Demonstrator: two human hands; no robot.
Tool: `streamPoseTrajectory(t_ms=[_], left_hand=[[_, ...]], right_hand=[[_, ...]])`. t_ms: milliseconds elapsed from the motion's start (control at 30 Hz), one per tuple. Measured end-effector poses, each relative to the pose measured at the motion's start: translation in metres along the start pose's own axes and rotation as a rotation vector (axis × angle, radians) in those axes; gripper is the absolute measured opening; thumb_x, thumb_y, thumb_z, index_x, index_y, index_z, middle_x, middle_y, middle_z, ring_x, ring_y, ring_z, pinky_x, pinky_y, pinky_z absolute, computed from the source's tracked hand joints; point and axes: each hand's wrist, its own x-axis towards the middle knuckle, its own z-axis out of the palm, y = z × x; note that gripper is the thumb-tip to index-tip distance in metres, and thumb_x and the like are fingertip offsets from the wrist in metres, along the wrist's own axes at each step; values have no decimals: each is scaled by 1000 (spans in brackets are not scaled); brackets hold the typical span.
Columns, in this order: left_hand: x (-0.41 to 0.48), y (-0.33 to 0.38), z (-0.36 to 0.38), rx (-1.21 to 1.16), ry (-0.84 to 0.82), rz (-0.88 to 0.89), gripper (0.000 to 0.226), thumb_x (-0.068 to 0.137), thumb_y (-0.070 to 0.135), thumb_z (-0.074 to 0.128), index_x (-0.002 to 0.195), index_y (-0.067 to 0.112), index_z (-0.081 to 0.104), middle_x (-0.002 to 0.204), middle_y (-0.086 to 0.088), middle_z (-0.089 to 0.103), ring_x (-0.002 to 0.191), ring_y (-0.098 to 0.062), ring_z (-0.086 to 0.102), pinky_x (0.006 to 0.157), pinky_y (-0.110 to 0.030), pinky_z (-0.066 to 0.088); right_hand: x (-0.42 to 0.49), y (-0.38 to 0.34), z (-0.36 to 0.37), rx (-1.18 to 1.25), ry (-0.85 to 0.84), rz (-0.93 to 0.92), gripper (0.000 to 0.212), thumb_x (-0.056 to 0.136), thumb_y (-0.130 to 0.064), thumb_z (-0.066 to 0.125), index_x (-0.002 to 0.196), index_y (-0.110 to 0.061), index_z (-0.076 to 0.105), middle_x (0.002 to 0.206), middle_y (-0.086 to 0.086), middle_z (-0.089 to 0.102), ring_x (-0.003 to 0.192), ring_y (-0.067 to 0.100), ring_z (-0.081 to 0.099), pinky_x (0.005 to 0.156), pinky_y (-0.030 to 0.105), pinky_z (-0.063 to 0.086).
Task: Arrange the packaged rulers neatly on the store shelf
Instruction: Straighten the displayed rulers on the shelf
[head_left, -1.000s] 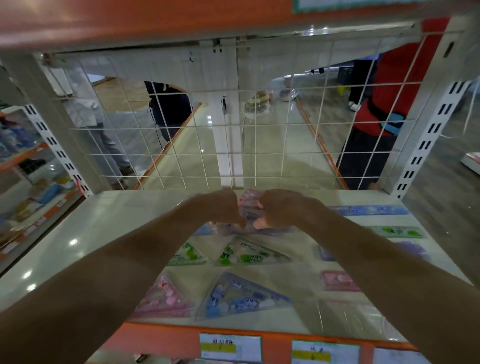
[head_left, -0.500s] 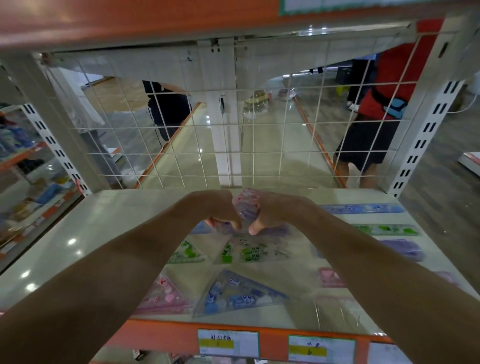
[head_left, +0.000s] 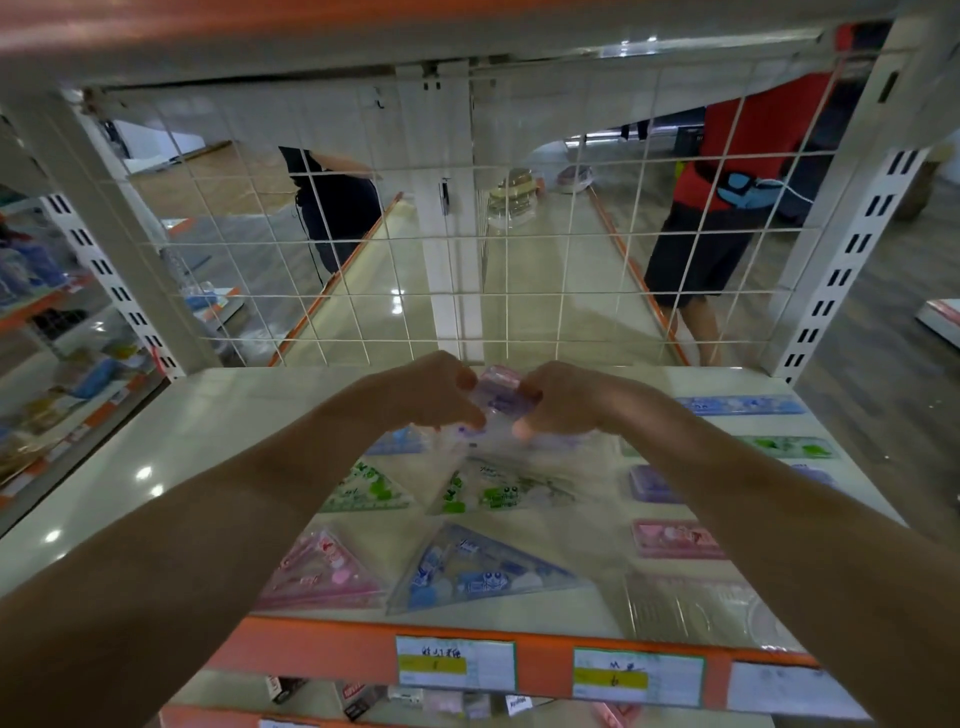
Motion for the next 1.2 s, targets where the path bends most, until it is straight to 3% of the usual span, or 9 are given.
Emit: streamPoseTrajectory(t_ms=[167,267,367,567,667,767,867,1067,1200], left_hand=[[-7,3,11,172,151,137,10,82,16,67,90,11,64,69,3,50,64,-12,49,57,-20,35],[-13,1,19,272,176,132,3,86,18,60,85,16,59,65,9,42,56,-1,38,49,-16,24],[-11,1,18,215,186,139,16,84,13,60,70,16,53,62,5,40,57,-10,39,50,-20,25],[-10,-3,22,182,226,153,14,85,12,58,92,5,69,57,4,40,49,-7,34,39,-10,30],[-4,-7,17,156,204,120,14,84,5,54,83,3,68,60,3,44,57,-12,44,46,-8,31],[5,-21,11,230,123,103,29,82,7,48,86,23,71,83,4,64,88,-21,62,81,-29,51],[4,-38,13,306,107,33,33,73,20,49,79,47,68,102,4,71,93,-18,66,88,-36,53],[-8,-49,13,375,125,-1,23,82,15,58,87,34,69,107,4,61,96,-16,61,87,-38,52],[-11,-35,4,130,170,83,26,86,5,51,103,7,70,107,-13,66,92,-23,61,82,-32,49]], right_hand=[[-6,2,4,-30,65,-32,3,85,-11,56,82,-11,58,78,5,56,73,19,53,61,26,38],[-6,7,14,-81,26,-39,19,87,-12,53,70,-20,49,74,-2,49,74,17,49,59,24,36],[-7,10,11,-72,62,-49,28,87,-8,50,64,-22,43,70,-2,47,72,19,49,59,26,35],[-6,15,20,-29,133,-75,31,87,-3,50,62,-19,42,66,-1,43,67,18,46,56,22,32],[-7,18,16,22,160,-73,33,86,-2,50,59,-19,41,63,-1,43,61,16,43,52,22,29],[-7,19,6,66,179,-53,18,85,-4,51,69,-14,52,65,0,47,61,16,45,53,25,30],[-8,18,1,57,162,-50,15,85,-5,53,82,-18,59,67,-2,50,62,14,45,54,26,31],[-4,17,0,106,126,-22,10,84,-7,55,84,-14,62,75,3,53,66,16,48,57,28,32],[-3,17,-3,176,87,7,14,84,-10,58,95,-10,67,84,8,58,72,18,51,62,29,35]])
